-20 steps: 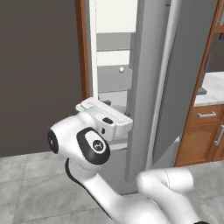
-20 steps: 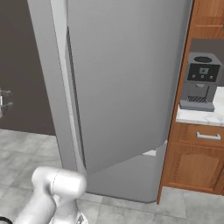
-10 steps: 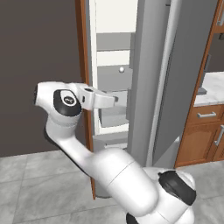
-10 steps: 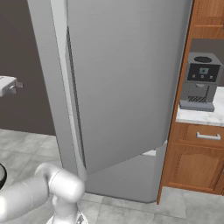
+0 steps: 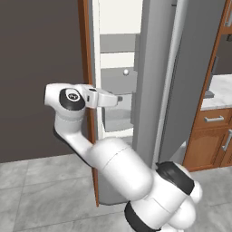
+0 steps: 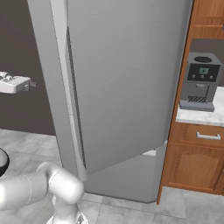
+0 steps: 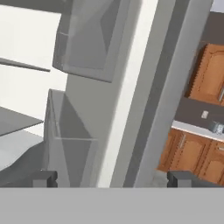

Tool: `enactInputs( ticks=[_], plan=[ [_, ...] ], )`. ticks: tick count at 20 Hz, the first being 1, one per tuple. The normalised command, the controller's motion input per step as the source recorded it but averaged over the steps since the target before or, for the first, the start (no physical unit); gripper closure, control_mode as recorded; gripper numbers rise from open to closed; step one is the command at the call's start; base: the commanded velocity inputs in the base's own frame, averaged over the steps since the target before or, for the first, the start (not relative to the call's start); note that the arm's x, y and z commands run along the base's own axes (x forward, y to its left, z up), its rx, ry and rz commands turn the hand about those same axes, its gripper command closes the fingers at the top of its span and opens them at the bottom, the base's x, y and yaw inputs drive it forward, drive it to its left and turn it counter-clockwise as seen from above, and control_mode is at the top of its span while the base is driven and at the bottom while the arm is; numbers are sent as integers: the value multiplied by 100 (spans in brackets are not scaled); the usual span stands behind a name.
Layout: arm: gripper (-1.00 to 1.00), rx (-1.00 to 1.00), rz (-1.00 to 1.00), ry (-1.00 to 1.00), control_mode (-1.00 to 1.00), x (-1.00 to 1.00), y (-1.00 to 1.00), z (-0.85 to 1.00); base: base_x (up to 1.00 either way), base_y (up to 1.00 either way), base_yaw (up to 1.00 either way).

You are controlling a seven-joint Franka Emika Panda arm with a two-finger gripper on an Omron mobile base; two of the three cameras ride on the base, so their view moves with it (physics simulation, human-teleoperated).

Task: Take the lemon wedge from the fridge and place it on the plate with fish on the dining counter.

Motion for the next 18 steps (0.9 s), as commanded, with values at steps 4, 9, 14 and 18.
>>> enactInputs(
  ticks=[4, 9, 14, 18],
  plan=[
    [-100, -7, 0, 0, -100, 55, -42, -19, 0, 0, 0],
    [-100, -3, 0, 0, -100, 24, -51, -12, 0, 0, 0],
    [-100, 0, 0, -1, -100, -18, -67, -3, 0, 0, 0],
    [-100, 0, 0, 0, -100, -53, -77, 0, 0, 0, 0]
  ],
)
